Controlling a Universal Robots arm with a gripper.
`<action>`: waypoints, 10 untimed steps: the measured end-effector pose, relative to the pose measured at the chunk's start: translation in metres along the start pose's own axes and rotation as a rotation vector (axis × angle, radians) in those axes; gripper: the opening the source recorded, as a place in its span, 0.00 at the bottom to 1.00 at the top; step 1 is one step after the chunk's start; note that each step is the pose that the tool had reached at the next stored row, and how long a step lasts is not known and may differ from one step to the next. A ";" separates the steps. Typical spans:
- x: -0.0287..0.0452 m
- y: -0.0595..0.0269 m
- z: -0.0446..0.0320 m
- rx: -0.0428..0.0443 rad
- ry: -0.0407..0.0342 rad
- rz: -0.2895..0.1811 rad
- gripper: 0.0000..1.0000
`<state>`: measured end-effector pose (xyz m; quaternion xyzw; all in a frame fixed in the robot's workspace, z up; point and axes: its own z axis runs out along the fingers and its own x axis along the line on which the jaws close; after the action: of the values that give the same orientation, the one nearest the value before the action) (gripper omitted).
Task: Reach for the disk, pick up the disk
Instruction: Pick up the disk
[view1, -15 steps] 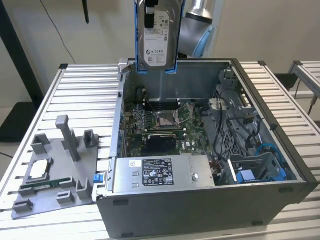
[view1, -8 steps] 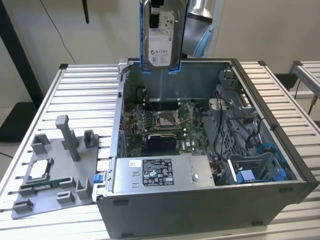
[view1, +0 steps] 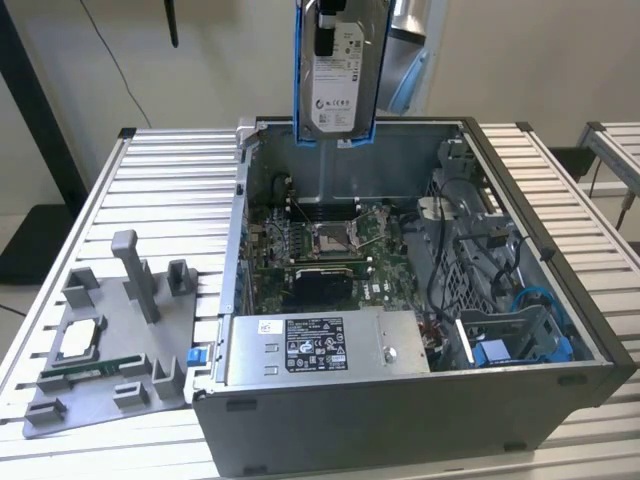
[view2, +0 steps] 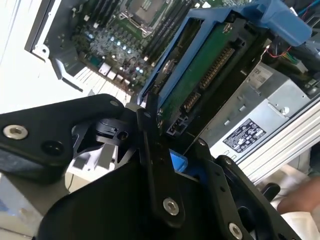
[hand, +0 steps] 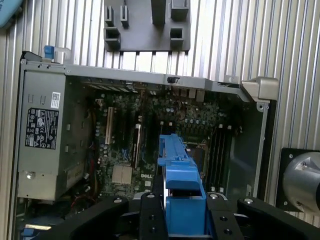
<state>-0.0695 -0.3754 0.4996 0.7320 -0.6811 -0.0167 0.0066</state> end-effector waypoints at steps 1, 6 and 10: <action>0.0002 -0.0026 -0.0001 0.0000 0.0000 0.000 0.00; 0.0012 -0.0165 -0.0006 -0.0004 0.0000 0.000 0.00; 0.0020 -0.0271 -0.0009 -0.0005 0.0000 0.000 0.00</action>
<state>-0.0423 -0.3754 0.4997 0.7320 -0.6811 -0.0168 0.0067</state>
